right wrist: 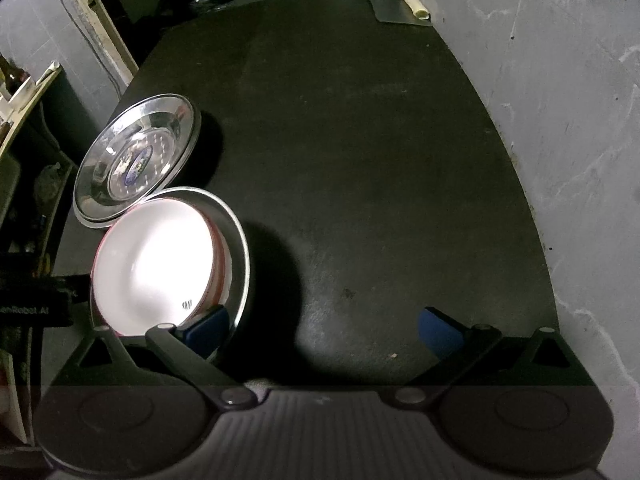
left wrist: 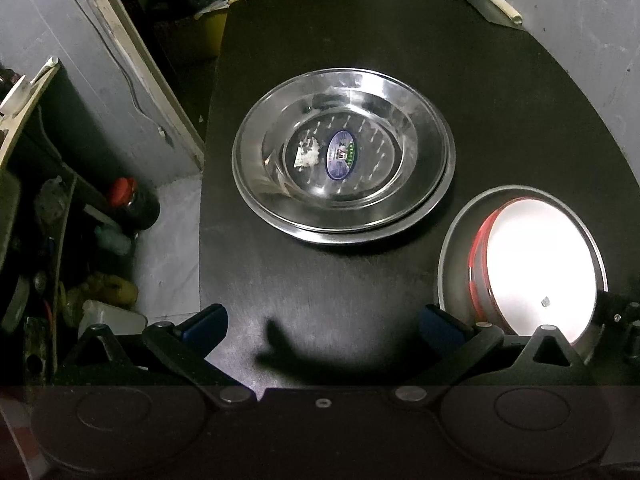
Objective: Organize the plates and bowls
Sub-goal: 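Move both grippers to the rim of the steel bowl holding white bowls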
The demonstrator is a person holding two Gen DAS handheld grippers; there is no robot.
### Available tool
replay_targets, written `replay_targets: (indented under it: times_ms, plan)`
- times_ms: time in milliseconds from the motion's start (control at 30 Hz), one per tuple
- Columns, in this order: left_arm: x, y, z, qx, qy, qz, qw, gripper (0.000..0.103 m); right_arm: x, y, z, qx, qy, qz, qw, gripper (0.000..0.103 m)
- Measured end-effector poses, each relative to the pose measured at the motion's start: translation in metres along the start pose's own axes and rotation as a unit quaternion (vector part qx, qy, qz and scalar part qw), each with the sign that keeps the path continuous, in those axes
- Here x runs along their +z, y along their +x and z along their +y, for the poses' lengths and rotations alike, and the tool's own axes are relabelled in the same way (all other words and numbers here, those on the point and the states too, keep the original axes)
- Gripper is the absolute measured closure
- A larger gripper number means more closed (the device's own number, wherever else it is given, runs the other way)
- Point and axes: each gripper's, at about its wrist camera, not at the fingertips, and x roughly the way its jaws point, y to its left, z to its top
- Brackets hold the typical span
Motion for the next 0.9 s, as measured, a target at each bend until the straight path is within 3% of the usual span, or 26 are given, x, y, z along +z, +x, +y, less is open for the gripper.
replay_targets:
  times_ms: [233,567,900]
  plan:
    - [0.001,-0.003,0.002,0.002,-0.005,-0.007,1.0,0.002,-0.001,0.0,0.0,0.002,-0.005,0.0,1.0,0.0]
    - [0.0,-0.02,0.002,-0.05,-0.016,-0.028,0.9982,0.002,0.0,0.0,-0.001,0.007,-0.008,0.0,1.0,0.0]
    - [-0.004,0.0,-0.008,-0.049,-0.008,-0.003,0.9988,0.002,0.0,0.001,-0.004,0.015,-0.01,0.001,1.0,0.0]
